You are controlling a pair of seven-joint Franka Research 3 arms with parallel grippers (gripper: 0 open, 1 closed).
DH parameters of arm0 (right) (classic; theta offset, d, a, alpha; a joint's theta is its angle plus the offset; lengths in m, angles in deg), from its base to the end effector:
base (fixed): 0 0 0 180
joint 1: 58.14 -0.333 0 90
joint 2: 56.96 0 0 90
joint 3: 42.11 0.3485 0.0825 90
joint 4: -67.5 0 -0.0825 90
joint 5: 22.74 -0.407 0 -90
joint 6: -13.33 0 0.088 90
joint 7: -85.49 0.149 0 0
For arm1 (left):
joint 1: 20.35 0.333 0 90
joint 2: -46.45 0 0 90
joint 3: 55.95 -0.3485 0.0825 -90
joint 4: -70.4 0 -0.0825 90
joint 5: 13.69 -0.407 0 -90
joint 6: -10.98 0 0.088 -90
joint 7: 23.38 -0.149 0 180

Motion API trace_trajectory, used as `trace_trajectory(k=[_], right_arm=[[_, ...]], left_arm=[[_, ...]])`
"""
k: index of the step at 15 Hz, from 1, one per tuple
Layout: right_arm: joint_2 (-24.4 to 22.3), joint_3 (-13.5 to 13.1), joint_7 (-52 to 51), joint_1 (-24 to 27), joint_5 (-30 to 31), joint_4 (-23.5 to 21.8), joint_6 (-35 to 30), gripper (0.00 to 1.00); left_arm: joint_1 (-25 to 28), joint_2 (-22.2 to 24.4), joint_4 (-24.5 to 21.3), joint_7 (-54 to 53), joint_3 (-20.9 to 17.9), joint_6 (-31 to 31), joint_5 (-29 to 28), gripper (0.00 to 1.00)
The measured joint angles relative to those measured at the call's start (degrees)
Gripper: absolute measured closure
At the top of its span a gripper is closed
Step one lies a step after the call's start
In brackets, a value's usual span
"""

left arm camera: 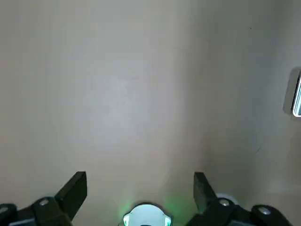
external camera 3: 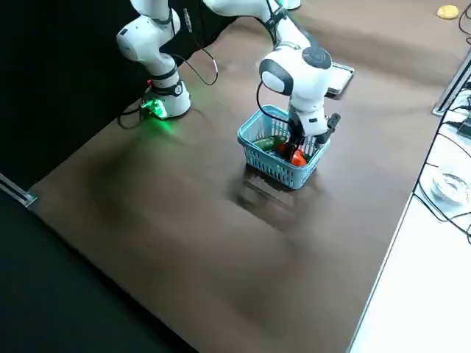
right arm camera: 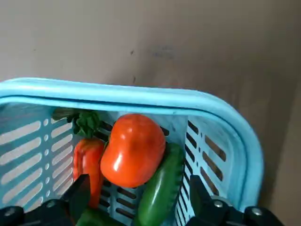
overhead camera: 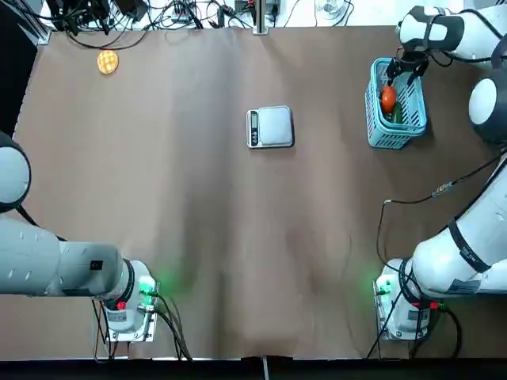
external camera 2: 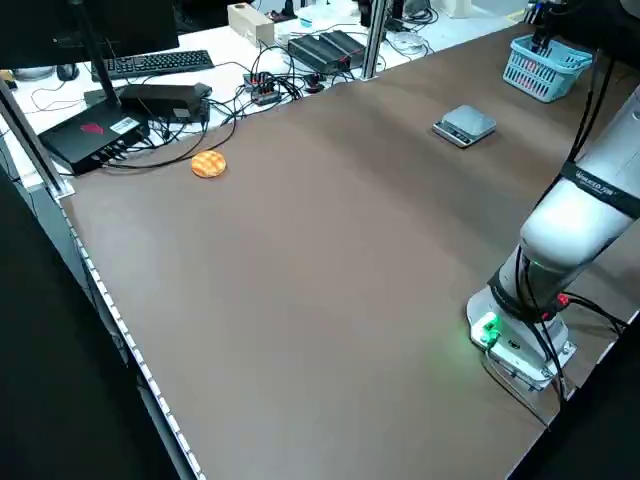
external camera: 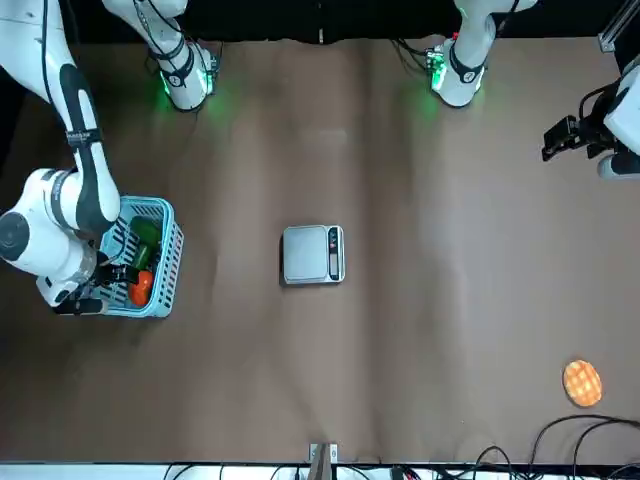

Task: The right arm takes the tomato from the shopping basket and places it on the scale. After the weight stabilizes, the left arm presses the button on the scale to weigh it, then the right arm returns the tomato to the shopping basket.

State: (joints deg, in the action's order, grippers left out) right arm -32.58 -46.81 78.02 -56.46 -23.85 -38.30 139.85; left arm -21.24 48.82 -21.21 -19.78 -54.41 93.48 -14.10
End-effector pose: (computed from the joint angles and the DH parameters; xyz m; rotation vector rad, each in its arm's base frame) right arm 0.6579 -0.0698 0.2633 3.1287 0.0207 -0.1004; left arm 0.5433 -0.0222 0.6142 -3.1216 -0.0328 0.1829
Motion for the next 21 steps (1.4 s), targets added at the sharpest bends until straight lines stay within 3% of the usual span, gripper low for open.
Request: trace_trajectory(k=[8,14,21], right_arm=[[2.58,0.5,7.81,-0.45,-0.03,-0.02,1.25,0.07],[4.9,0.58,13.68,-1.22,-0.06,-0.02,2.92,0.07],[6.91,0.44,14.57,-1.3,-0.07,-0.04,3.08,0.14]], left_arm=[[-0.53,-1.04,0.0,-0.45,0.66,0.0,-2.32,0.0],[-0.67,-3.33,0.0,-6.77,4.47,0.16,-2.46,0.0],[-0.65,-3.98,0.05,-27.91,4.69,1.37,-2.47,0.0]])
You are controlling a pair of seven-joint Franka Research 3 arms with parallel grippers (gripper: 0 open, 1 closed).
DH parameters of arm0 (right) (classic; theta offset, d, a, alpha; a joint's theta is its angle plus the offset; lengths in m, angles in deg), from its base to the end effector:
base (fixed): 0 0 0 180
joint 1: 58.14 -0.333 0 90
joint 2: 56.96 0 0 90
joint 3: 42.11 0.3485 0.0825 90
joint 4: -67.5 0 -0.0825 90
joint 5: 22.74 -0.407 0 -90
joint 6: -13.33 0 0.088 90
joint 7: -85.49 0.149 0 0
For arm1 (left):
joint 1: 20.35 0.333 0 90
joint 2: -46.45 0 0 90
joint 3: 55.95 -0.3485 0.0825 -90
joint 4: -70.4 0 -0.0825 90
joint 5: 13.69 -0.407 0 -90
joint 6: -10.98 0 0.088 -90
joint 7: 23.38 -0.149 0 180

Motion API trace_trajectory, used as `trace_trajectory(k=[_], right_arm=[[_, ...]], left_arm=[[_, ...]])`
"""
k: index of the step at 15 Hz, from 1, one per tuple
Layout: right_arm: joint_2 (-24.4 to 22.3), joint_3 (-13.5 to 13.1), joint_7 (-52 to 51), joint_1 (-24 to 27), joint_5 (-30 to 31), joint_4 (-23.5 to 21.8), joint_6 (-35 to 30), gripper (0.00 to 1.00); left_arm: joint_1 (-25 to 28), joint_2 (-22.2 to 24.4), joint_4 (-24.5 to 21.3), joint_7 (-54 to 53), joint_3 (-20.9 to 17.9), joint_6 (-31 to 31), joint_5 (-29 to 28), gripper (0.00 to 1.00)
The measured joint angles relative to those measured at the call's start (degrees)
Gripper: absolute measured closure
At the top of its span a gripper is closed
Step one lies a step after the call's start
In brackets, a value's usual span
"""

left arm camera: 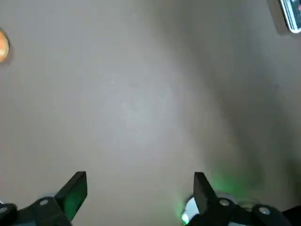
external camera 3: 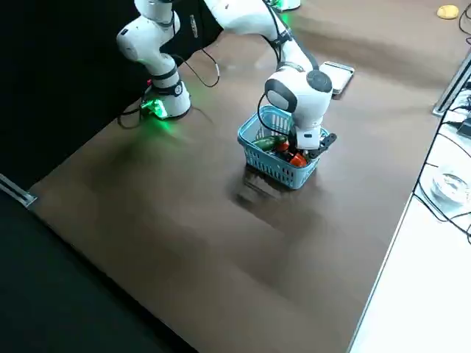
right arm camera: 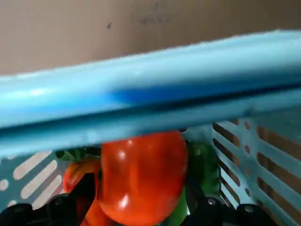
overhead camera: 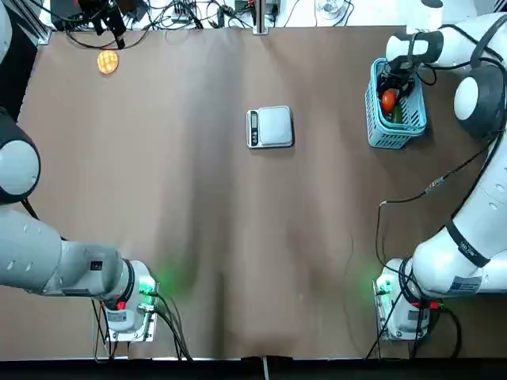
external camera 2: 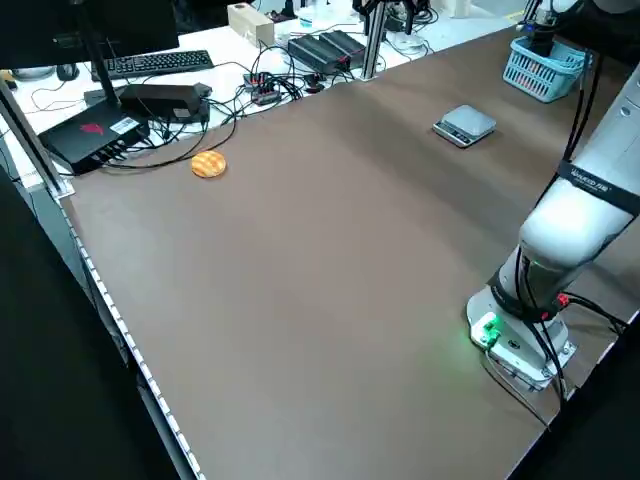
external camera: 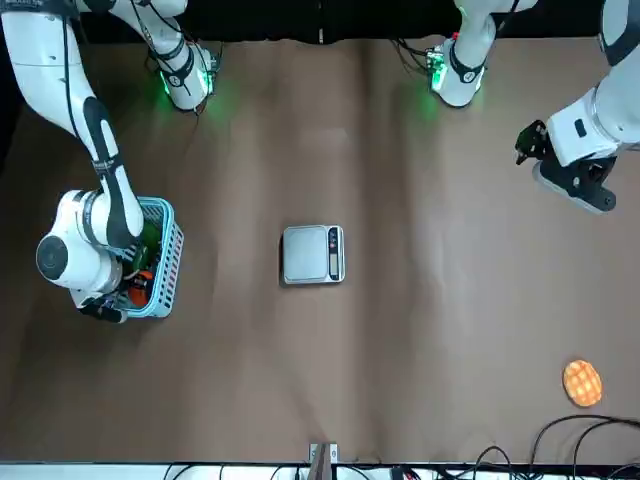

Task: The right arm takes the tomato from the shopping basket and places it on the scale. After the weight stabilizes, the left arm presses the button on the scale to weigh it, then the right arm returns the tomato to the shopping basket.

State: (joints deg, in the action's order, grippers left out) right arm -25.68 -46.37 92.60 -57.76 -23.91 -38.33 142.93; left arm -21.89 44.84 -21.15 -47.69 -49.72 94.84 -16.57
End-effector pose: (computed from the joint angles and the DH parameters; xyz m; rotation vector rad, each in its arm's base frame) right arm 0.6549 -0.0505 0.1876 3.0908 -0.3270 -0.2005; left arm 0.5619 -0.0679 0.5780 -2.9868 0.8569 0.2604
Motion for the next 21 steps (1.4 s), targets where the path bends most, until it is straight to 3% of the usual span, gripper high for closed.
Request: trace_trajectory(k=[3,6,10,18,21], right_arm=[[0.15,-0.04,0.08,0.01,0.0,0.11,-0.05,0.3],[0.21,-0.02,0.08,-0.03,0.0,0.13,-0.1,0.3],[-0.58,0.04,0.08,-0.12,0.0,0.75,-2.58,0.3],[-14.99,0.17,-0.08,-1.49,0.09,2.14,-15.86,0.3],[-17.79,0.58,0.02,-6.21,-0.14,1.97,-17.74,0.3]], left_arm=[[-0.03,-0.33,0.0,-8.41,0.31,1.2,0.0,0.0],[-0.07,-0.86,0.0,-18.0,0.97,2.09,-0.02,0.0],[-0.14,-1.74,0.0,-21.91,3.77,4.16,-0.03,0.0],[0.33,-2.36,0.0,-35.96,4.76,7.12,-0.24,0.0],[0.36,-2.83,-0.02,-43.41,4.77,7.12,-0.24,0.0]])
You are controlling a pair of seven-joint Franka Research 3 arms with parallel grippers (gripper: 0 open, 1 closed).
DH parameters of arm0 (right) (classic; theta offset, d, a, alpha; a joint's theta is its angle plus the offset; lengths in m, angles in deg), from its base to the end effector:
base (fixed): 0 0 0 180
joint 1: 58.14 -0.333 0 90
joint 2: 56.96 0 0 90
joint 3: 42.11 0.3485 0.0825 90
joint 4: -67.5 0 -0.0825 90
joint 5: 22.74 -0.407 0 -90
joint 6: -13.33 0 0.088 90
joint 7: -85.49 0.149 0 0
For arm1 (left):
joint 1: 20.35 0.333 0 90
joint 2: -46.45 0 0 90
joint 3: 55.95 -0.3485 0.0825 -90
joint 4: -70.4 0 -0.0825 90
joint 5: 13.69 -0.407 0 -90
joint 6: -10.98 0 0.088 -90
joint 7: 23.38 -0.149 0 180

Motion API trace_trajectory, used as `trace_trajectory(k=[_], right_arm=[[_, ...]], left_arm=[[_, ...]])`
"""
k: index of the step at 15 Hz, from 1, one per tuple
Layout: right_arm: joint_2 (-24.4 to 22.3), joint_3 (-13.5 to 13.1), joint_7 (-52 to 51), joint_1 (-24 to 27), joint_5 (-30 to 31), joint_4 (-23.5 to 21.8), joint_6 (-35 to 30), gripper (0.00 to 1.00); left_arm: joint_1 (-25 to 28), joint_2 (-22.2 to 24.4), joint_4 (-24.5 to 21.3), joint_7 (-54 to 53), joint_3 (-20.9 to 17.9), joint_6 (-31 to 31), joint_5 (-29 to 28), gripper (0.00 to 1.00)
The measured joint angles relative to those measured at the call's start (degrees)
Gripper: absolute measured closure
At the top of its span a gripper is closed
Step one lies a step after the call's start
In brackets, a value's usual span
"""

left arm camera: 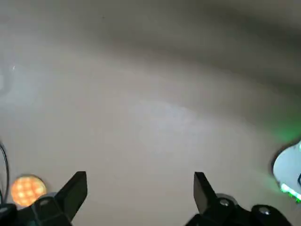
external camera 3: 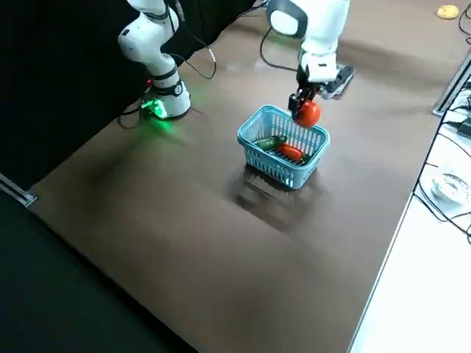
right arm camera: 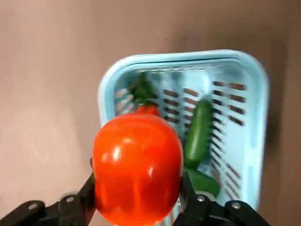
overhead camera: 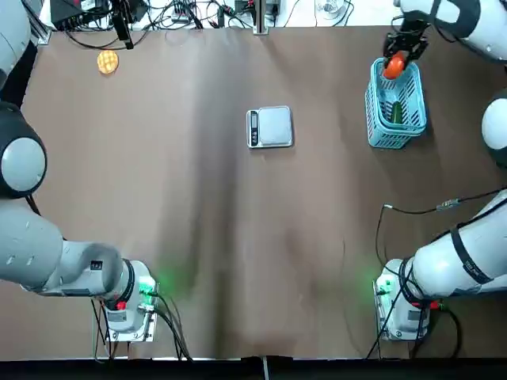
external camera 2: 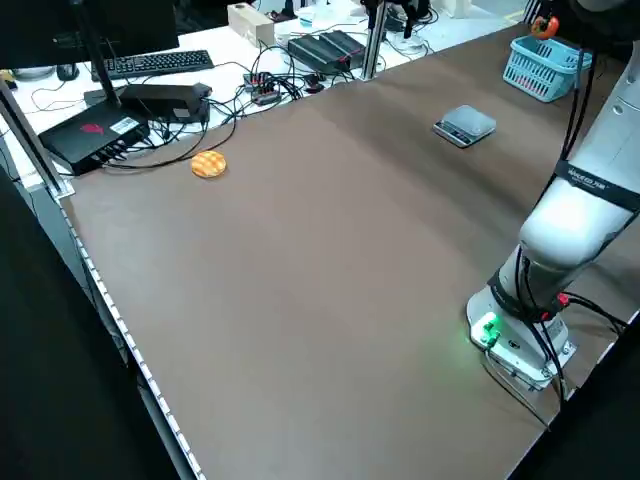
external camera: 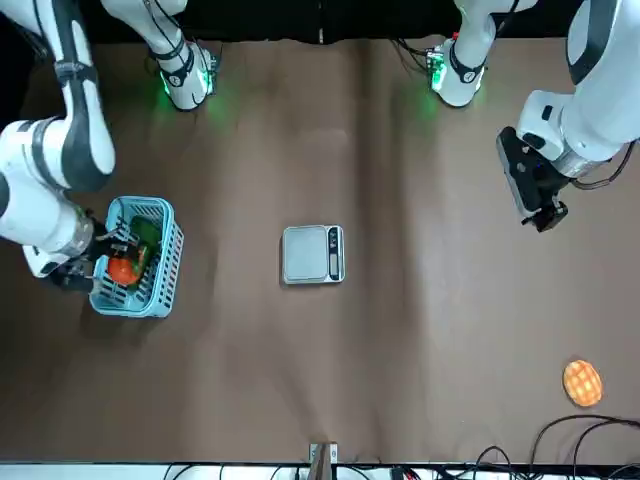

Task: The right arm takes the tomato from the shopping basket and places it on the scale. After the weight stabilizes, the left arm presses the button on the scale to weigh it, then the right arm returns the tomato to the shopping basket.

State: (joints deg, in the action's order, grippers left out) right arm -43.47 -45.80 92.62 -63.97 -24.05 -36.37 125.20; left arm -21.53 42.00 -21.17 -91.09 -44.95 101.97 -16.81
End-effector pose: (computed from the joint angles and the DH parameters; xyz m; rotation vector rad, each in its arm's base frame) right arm 0.6336 0.0280 0.3824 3.1324 -0.1498 -0.1497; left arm 0.5860 -0.1145 0.5582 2.3984 -2.0155 -0.1486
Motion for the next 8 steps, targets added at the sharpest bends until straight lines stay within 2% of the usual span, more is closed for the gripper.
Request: trace_trajectory(k=[3,4,8], right_arm=[[0.2,0.57,0.42,-5.94,-0.51,0.02,1.12,0.3],[0.24,0.75,0.58,-7.68,-2.32,0.04,1.76,0.3],[2.2,1.08,-0.49,-13.44,-18.07,0.01,3.45,0.3]], left_arm=[[-0.3,-1.1,-0.01,-6.06,0.07,0.0,0.0,0.0],[-0.47,-1.31,-0.01,-6.7,0.16,0.01,0.0,0.0],[-0.69,-1.46,0.02,-7.51,1.25,0.01,0.0,0.0]])
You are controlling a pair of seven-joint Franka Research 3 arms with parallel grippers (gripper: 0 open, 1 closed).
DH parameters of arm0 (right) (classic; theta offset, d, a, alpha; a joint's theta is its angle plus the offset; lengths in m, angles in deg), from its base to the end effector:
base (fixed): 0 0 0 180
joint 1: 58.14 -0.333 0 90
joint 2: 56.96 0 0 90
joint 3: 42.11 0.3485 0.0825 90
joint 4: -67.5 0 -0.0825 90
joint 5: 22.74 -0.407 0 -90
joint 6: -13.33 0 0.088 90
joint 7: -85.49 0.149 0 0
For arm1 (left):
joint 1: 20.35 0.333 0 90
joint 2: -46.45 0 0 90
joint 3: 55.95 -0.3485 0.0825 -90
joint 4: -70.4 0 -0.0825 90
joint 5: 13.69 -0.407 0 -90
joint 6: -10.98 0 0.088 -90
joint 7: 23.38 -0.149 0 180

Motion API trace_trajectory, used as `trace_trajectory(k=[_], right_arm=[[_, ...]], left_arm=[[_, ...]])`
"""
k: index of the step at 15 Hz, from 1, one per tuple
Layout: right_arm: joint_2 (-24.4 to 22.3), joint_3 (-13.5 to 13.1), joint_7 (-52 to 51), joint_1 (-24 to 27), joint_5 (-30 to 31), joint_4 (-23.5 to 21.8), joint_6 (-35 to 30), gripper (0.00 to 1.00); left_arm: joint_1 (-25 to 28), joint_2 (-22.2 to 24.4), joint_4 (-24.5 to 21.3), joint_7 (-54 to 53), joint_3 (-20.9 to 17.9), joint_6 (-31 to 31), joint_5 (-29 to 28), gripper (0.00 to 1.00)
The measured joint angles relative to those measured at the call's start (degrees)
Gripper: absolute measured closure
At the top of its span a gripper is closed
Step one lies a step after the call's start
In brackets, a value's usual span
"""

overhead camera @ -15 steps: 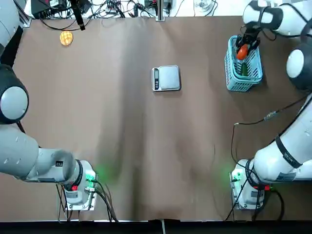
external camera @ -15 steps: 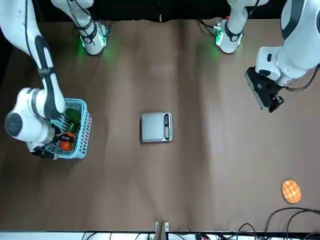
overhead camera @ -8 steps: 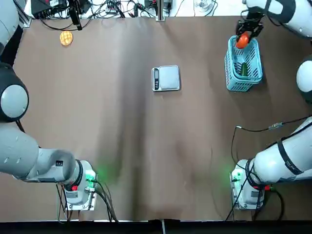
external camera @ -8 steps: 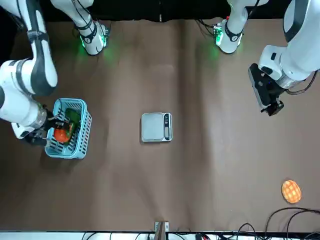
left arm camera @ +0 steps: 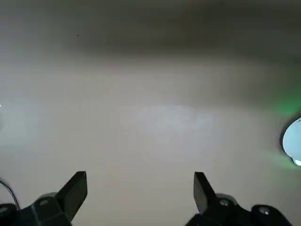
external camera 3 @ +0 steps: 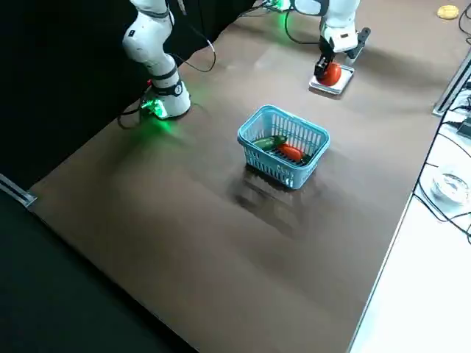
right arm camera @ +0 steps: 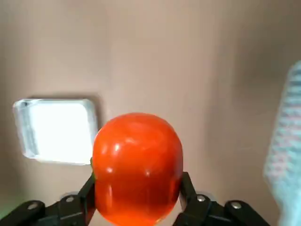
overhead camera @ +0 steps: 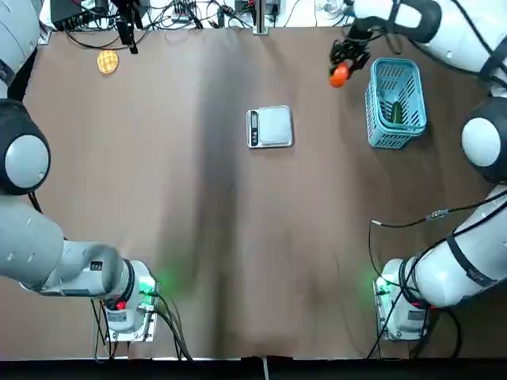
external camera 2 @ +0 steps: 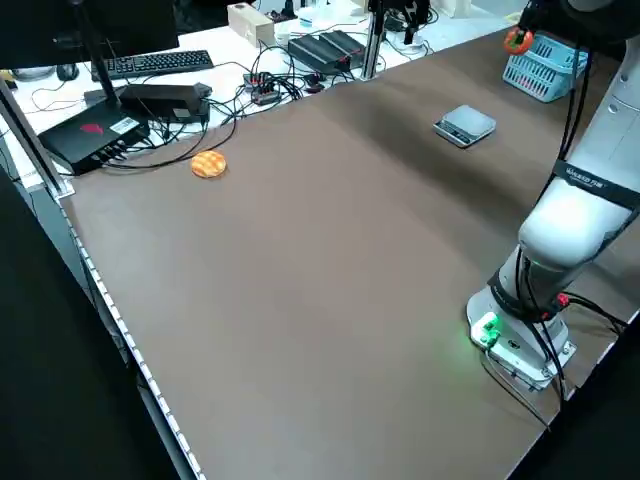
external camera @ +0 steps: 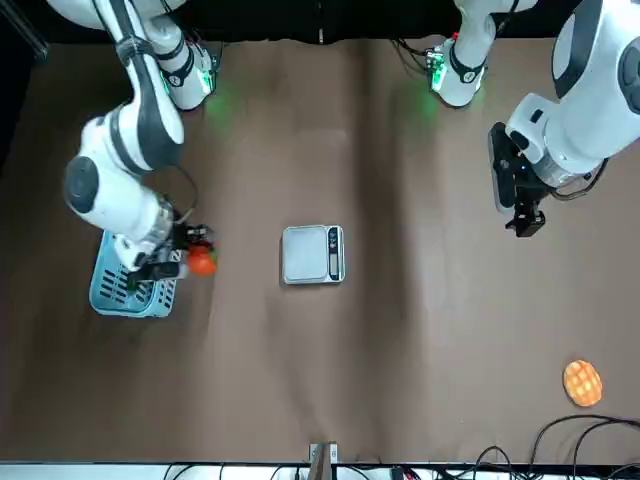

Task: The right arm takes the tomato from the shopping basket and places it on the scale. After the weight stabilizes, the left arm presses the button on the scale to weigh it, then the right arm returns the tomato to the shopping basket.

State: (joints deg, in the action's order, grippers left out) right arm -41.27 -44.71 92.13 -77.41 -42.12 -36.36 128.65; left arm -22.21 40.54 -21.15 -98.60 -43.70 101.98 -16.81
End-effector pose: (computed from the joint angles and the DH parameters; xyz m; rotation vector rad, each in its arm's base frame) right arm 0.6109 0.2181 0.3667 -2.8684 -0.0278 0.1859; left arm 0.5875 -0.1340 0.5436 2.2065 -2.1897 -0.1735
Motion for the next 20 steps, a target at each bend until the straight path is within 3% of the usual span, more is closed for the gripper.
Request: trace_trajectory(k=[3,8,12,20], right_arm=[[3.74,0.06,-3.6,-4.47,-11.17,-0.06,2.74,0.3],[9.17,0.13,-8.09,-10.61,-20.61,-0.15,9.45,0.3],[11.98,-0.04,-19.74,-10.96,-35.06,-1.19,9.38,0.3],[17.01,0.03,-38.24,-11.02,-48.93,-2.15,9.62,0.3]], left_arm=[[-0.36,-0.7,-0.02,-0.26,0.4,0.0,0.0,0.0],[-0.36,-2.25,0.0,-0.36,0.51,0.48,0.03,0.0],[-0.36,-2.4,0.01,-0.35,0.52,0.61,0.09,0.0],[-0.37,-2.44,0.02,-0.34,0.53,0.84,0.85,0.0]])
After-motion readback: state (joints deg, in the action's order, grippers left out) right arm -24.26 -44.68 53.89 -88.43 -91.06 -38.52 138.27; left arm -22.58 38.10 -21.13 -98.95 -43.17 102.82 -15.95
